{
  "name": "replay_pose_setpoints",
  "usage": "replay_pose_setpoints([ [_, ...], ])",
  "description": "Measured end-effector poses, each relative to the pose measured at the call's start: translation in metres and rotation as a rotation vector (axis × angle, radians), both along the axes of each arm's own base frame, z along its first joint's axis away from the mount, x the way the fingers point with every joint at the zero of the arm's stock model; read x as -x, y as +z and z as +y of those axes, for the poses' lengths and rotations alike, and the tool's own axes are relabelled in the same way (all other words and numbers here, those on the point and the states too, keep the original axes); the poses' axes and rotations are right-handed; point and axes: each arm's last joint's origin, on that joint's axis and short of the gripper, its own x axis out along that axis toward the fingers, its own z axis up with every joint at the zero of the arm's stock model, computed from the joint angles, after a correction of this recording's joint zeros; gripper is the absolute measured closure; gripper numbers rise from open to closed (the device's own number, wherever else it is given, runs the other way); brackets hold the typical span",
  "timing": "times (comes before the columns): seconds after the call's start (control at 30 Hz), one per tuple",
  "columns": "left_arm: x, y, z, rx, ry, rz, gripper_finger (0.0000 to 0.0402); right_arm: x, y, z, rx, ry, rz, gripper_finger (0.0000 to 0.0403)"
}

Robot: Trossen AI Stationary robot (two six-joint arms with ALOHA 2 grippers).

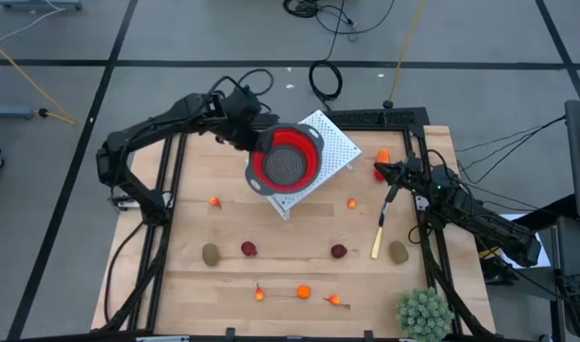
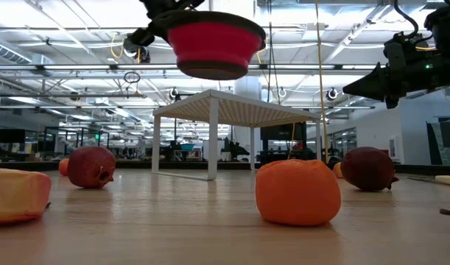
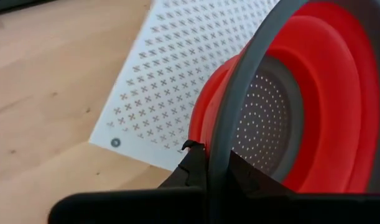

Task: Pick & Place Fruit
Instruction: Put the red strainer bowl on the shelf

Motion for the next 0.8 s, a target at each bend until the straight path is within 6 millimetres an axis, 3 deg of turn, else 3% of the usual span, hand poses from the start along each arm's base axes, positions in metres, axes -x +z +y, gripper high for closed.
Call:
replay_pose_setpoints([
  [0.33, 0.0, -0.005, 0.014, -0.057, -0.27, -0.019, 0.0398, 0.0, 0.0, 0.0, 0.0, 0.0, 0.0, 0.0403],
  [0.57, 0.008, -0.006, 0.033, -0.026, -0.187, -0.018, 0.0398, 0.0, 0.0, 0.0, 0.0, 0.0, 0.0, 0.0403],
  [0.8, 0.006, -0.011, 0.039, 0.041, -0.017, 0.002, 0.0398, 0.0, 0.0, 0.0, 0.0, 0.001, 0.0, 0.0403],
])
